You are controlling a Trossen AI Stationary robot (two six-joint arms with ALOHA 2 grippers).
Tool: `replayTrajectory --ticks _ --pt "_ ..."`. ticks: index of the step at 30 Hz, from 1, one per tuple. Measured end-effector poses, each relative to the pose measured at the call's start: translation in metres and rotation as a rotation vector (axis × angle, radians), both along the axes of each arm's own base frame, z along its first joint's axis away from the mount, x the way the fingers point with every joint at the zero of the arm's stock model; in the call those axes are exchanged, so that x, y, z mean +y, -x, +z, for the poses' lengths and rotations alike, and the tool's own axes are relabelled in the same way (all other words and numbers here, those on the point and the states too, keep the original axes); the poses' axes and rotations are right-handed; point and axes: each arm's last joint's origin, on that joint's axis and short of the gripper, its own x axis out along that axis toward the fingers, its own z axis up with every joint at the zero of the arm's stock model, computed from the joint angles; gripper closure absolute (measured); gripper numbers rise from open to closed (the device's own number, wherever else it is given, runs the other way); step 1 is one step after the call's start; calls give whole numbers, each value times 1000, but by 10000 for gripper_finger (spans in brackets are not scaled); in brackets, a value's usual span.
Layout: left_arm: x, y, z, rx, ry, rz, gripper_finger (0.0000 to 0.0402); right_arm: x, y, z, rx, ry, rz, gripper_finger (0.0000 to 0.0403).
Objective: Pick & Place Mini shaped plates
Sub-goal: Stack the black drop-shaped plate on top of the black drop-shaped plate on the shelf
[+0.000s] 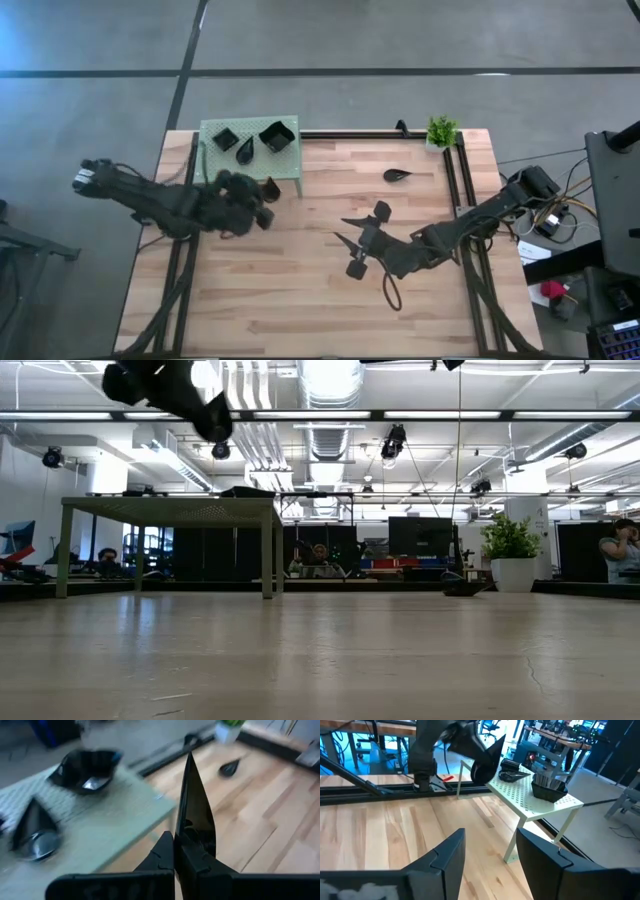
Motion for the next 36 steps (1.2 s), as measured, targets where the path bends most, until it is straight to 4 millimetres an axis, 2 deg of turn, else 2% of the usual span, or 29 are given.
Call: replayTrajectory --ticks 7,11,17,23,26,30,36 --pt "44 45 6 177 115 70 401 0 0 0 4 6 2 229" --pt "59 58 12 204 92 86 401 0 0 0 4 6 2 227" --pt "83 61 16 263 44 82 401 0 0 0 1 2 0 227" --pt "112 59 15 329 56 -53 401 0 0 0 -11 -20 -6 233" --pt "124 64 16 337 64 -52 401 0 0 0 -12 -22 -7 234" --pt "134 69 18 334 61 -43 401 0 0 0 -24 -43 -12 233" --pt "146 64 15 310 61 -41 401 0 0 0 -25 -45 -13 232"
